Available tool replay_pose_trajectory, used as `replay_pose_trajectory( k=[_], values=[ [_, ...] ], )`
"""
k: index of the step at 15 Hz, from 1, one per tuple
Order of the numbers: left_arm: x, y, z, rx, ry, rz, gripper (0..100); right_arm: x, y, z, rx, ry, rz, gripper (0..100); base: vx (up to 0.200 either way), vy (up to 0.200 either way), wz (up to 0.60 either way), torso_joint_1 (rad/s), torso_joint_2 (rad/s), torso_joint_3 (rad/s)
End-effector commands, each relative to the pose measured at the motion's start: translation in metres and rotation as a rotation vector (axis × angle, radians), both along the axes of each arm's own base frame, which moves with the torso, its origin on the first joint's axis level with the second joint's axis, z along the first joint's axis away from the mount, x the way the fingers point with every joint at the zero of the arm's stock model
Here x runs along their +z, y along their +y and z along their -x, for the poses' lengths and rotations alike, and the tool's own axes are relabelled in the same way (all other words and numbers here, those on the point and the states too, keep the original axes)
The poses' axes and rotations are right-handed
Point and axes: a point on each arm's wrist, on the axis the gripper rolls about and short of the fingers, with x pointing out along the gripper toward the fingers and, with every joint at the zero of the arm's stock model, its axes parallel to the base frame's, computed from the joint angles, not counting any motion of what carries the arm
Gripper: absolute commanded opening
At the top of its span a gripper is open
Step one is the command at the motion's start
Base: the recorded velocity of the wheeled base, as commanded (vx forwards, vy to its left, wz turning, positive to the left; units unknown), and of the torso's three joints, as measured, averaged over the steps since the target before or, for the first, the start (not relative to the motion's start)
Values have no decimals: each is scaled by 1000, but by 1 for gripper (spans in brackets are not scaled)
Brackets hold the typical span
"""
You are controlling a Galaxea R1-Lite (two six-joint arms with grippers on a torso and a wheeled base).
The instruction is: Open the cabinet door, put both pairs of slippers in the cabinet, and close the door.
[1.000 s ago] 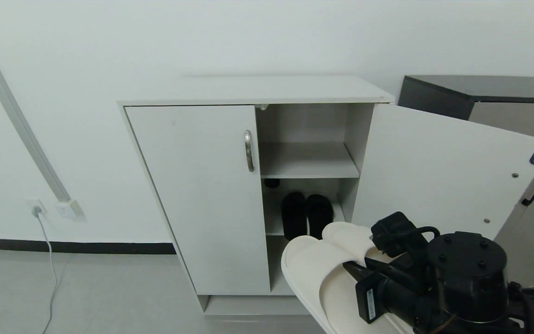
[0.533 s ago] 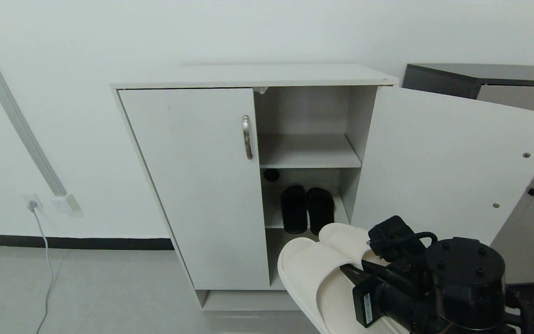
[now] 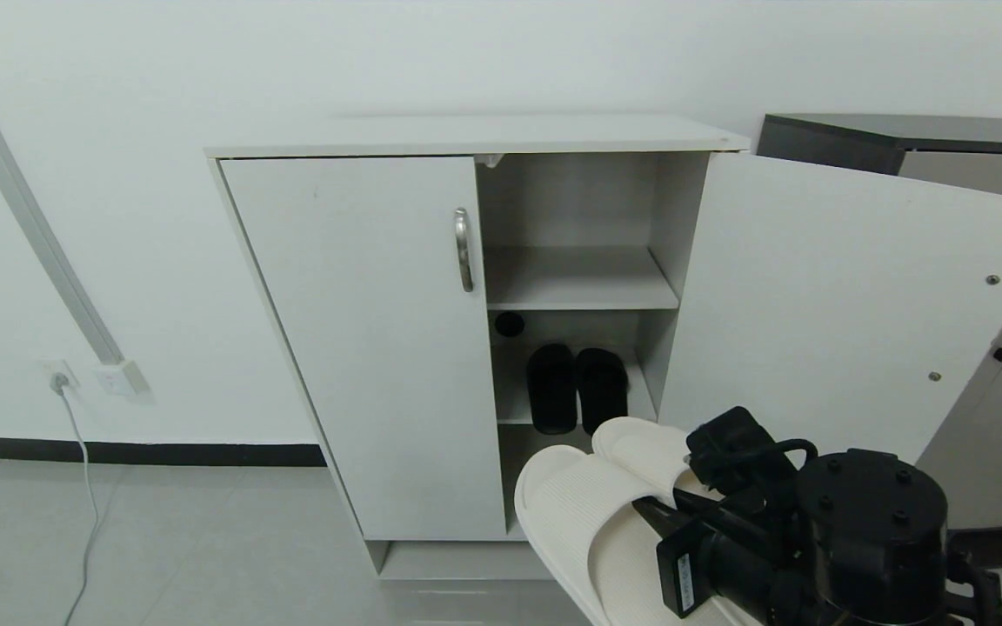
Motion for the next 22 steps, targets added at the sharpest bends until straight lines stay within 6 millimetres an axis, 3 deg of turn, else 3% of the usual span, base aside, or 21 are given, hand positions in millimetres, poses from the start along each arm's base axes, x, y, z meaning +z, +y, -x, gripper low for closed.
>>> replay_pose_trajectory(
  k=[1, 6, 13, 22],
  values=[
    [0, 0, 0, 0, 2, 0, 0, -3, 3, -1, 4, 5, 6, 0, 0, 0, 0, 0, 0, 0],
    [0, 0, 0, 0, 0, 2, 0, -14, 9, -2, 16, -11, -11, 0, 0, 0, -360, 1, 1, 3],
    [0, 0, 0, 0, 0, 0, 0, -26, 21, -11, -33, -50, -5, 0, 0, 0, 0, 0, 0, 0],
    [0, 0, 0, 0, 0, 2, 0, -38, 21, -11, -25, -78, 24, 0, 0, 0, 67, 0, 0, -1]
  ],
)
